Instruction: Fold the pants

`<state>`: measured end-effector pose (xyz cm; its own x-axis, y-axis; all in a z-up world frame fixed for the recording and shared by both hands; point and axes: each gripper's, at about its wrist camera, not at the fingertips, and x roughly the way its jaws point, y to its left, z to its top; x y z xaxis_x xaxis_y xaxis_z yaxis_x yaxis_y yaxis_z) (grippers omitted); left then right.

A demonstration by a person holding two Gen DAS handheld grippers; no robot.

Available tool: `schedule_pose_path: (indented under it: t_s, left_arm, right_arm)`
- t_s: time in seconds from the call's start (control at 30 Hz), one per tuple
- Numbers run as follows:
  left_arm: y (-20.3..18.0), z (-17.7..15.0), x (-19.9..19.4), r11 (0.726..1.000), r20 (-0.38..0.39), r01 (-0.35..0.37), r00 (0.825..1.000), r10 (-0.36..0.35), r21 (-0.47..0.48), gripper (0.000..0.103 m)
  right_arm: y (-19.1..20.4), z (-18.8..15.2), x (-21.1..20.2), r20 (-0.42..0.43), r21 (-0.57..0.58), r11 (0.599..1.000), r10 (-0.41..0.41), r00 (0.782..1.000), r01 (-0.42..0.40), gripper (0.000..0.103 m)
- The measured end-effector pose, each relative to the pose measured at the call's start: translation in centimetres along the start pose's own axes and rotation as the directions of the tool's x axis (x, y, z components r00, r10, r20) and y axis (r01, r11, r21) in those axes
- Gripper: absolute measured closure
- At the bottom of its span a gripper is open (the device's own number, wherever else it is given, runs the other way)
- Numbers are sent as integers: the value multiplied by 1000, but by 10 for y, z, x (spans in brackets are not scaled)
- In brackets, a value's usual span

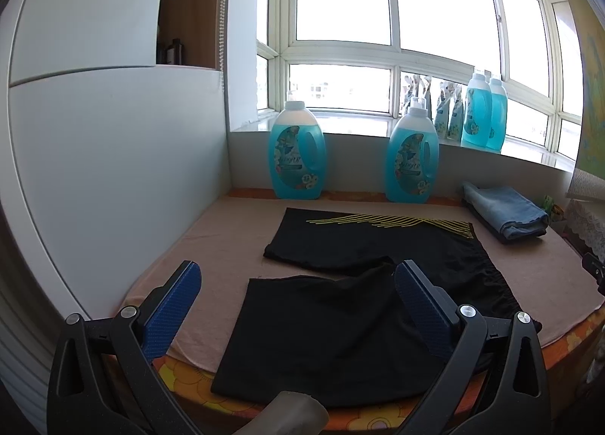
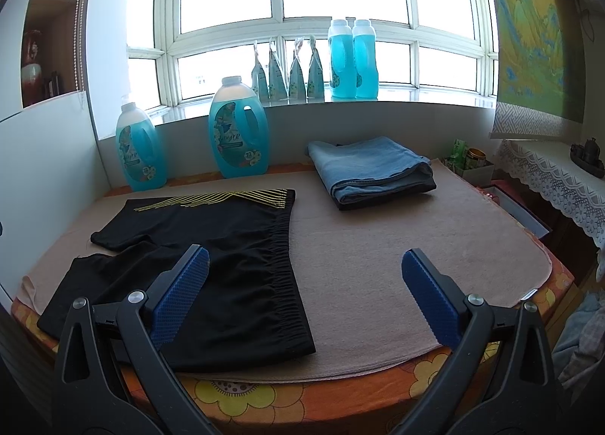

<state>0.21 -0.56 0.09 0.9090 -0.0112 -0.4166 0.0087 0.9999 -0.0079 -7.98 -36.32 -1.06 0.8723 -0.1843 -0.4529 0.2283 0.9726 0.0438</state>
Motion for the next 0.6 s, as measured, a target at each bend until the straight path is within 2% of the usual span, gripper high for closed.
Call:
schedule_pose_path:
  t_s: [0.6]
  left_arm:
    - [1,0,0,1000,-1,-2,1000,2,1,1]
  right_arm:
    - [0,-3,2,-3,0,1000,3,1000,-3,0]
